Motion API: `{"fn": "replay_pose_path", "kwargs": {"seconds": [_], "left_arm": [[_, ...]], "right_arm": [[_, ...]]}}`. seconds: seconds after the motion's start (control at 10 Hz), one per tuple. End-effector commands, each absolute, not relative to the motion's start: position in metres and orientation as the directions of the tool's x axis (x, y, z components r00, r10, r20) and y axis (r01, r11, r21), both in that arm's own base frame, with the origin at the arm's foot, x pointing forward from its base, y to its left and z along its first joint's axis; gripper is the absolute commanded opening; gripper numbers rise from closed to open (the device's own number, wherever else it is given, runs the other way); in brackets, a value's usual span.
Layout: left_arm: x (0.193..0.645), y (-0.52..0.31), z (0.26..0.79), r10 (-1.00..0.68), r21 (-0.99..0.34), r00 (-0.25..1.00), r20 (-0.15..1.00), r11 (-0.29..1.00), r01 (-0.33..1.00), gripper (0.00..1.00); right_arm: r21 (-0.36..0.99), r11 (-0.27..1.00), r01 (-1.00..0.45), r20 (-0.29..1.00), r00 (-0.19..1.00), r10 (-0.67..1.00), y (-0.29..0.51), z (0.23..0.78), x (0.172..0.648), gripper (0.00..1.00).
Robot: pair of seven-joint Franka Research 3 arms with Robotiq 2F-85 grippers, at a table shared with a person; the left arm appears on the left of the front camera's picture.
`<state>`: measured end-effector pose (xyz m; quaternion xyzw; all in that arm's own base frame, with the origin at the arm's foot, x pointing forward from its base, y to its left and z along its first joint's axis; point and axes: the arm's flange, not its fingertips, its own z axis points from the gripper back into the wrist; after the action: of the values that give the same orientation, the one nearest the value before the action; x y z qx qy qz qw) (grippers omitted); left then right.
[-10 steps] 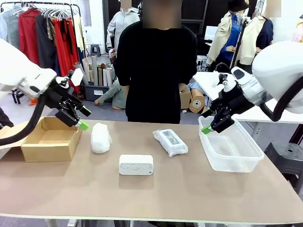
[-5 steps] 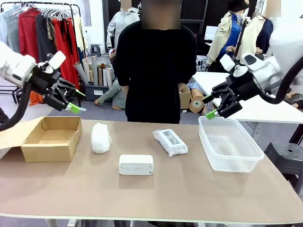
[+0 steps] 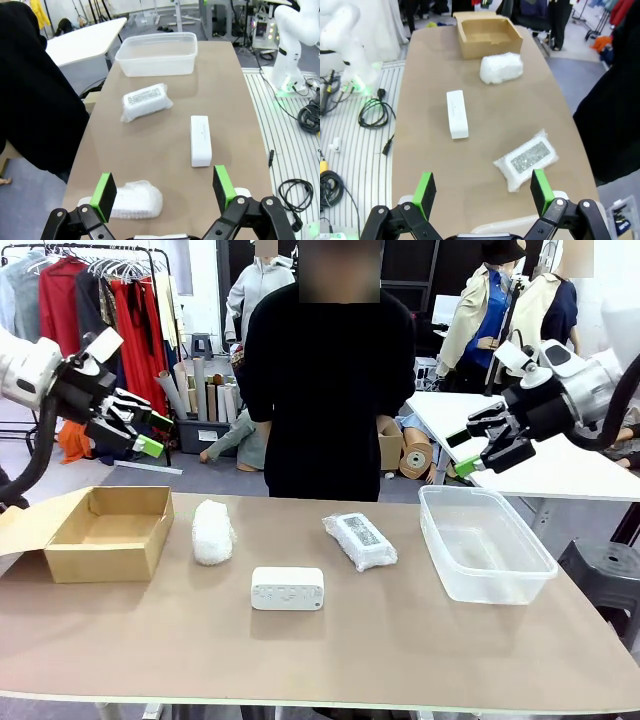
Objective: Separate and place wrapped and unwrapped clocks.
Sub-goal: Pick up the Digital clock indicated by the person.
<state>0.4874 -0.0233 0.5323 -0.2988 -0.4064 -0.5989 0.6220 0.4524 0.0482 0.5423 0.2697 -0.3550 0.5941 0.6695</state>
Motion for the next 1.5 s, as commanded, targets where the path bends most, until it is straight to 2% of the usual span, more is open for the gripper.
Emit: {"fn": "replay_pose_path", "kwargs": {"seconds": [0.0,1.4], "left_arm": [[0.500,-0.017,0.539,-0.478,0.102,-0.035,0.878,0.115,0.988,1.00],[0.511,-0.007,0.536,-0.498,0.062,0.032,0.867,0.173,0.983,1.00]], "right_arm": [[-0.050,0.131,-0.990,0.825,0.033,0.564,0.041,0.546,0.472,1.00],[-0.036,0.133,-0.990,0.809,0.049,0.586,0.027,0.549,0.477,1.00]]}}
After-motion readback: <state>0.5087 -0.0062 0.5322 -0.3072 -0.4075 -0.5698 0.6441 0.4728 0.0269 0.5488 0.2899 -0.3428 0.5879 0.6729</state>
